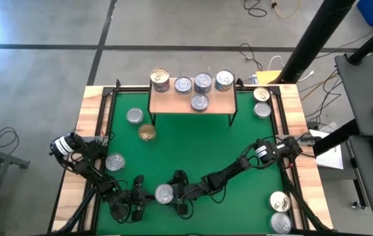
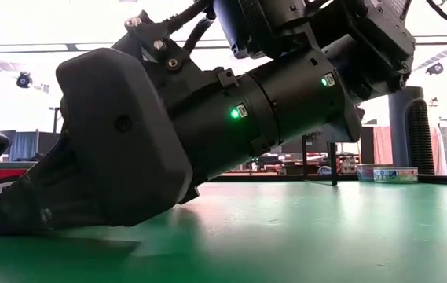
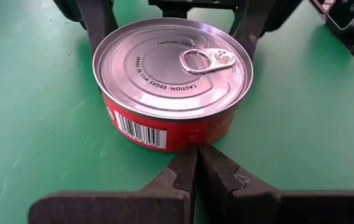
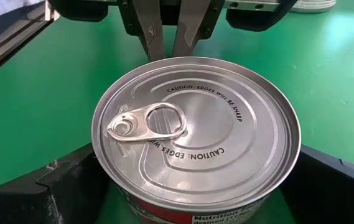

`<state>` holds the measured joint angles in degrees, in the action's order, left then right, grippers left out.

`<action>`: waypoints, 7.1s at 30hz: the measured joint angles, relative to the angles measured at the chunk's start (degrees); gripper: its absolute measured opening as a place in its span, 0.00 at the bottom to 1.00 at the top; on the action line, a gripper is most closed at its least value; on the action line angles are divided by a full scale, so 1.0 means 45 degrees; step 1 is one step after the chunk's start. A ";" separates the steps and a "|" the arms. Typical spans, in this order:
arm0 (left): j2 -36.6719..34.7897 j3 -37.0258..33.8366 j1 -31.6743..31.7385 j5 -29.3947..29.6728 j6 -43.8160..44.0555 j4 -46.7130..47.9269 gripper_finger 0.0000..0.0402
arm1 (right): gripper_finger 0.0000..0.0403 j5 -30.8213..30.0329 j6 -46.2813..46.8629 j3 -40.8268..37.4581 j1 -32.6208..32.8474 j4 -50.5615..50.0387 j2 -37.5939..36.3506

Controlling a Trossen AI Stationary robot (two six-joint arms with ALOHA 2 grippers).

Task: Stack canned seafood by type on shelf
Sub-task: Stack the red tuna can on top of the red tuna can on the shelf

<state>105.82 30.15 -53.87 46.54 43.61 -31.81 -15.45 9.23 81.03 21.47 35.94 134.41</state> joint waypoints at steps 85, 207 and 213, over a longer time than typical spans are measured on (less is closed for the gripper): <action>-0.7870 0.4542 1.6848 -1.3230 -1.5665 0.5027 0.00 | 0.94 0.0545 -0.0771 -0.4357 -0.8477 -0.8198 -1.2129; -0.0534 1.0064 1.7724 -1.3549 -1.5133 0.7062 0.00 | 0.99 0.1160 -0.0733 -0.5430 -0.8888 -0.7570 -1.1084; -0.0529 1.0058 1.7733 -1.3520 -1.5139 0.7077 0.00 | 0.99 0.1193 -0.0805 -0.5435 -0.8864 -0.7501 -1.1084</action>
<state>103.44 75.41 25.93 -14.31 -24.52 0.03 -10.09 5.61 56.58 -18.41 2.18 84.53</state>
